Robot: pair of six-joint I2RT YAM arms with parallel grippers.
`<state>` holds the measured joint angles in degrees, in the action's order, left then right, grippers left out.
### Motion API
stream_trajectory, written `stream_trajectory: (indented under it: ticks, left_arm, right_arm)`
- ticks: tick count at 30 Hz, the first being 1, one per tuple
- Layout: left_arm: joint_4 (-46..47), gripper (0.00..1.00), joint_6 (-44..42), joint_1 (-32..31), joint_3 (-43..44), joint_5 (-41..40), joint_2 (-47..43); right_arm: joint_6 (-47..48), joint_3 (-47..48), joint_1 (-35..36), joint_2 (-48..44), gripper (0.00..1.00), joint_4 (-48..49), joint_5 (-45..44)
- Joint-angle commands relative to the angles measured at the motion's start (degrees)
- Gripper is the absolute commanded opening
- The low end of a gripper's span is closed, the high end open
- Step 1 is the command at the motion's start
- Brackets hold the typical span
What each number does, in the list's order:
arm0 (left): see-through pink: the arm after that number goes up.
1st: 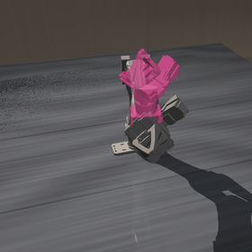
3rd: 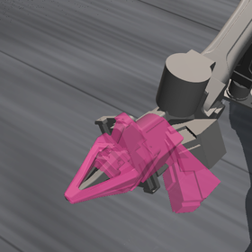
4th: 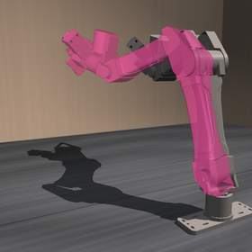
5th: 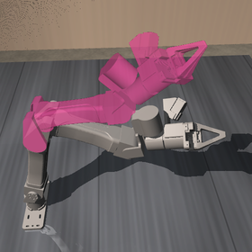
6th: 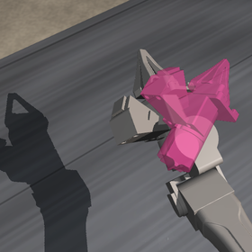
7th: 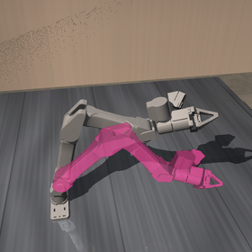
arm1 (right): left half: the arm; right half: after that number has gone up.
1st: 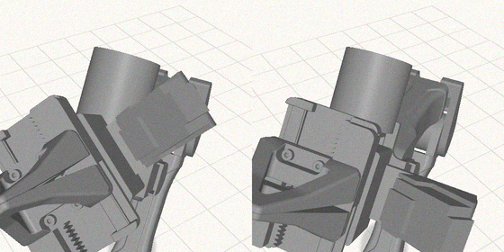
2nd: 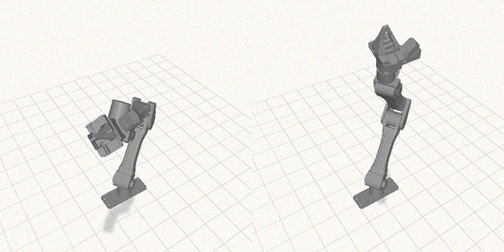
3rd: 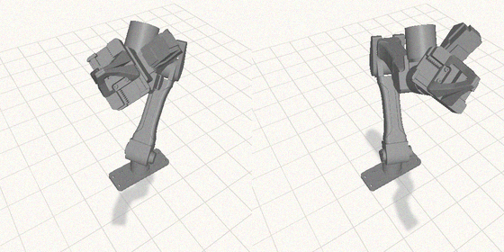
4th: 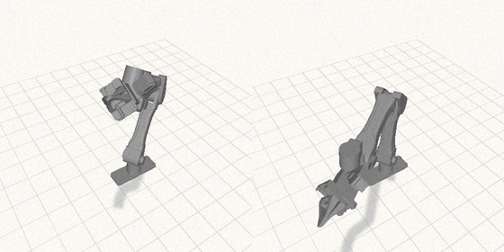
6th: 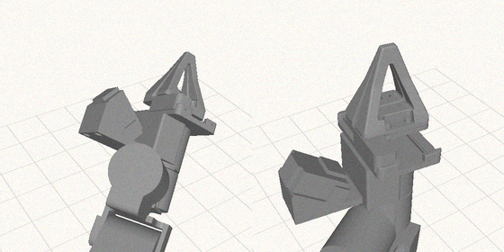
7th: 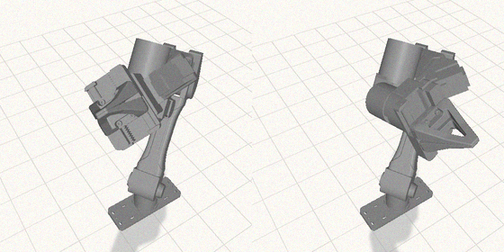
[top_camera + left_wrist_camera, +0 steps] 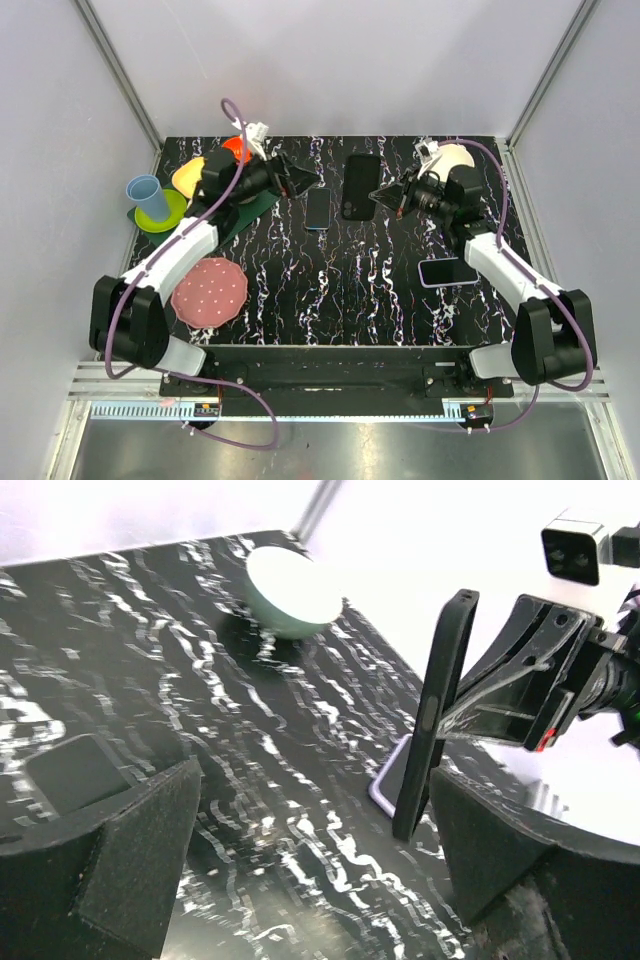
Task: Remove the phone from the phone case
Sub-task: Place the phone case at the center of the board.
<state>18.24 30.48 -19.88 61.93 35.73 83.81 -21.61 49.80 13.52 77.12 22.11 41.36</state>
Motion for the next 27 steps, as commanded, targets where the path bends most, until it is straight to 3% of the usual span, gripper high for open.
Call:
stream_trajectory:
  ticks: [1,11,19,27]
  left_arm:
    - [-5.1,0.99,-11.0,4.8,0.1,-1.0,-5.4]
    - [-15.6,0.99,-20.9,14.3,-4.6,-1.4,-11.9]
    - [-17.7,0.99,-23.7,15.7,-9.1,-1.1,-17.0]
    - [-16.2,0.99,-23.2,15.7,-11.1,-0.6,-17.7]
  right_arm:
    - [7.3,6.7,0.4,3.0,0.00,-10.4,-4.7]
    - [11.5,18.1,0.4,17.7,0.00,-23.6,-9.6]
    - [11.9,26.7,0.4,30.3,0.00,-30.7,-13.1]
    - [12.3,30.4,0.4,36.3,0.00,-33.4,-14.9]
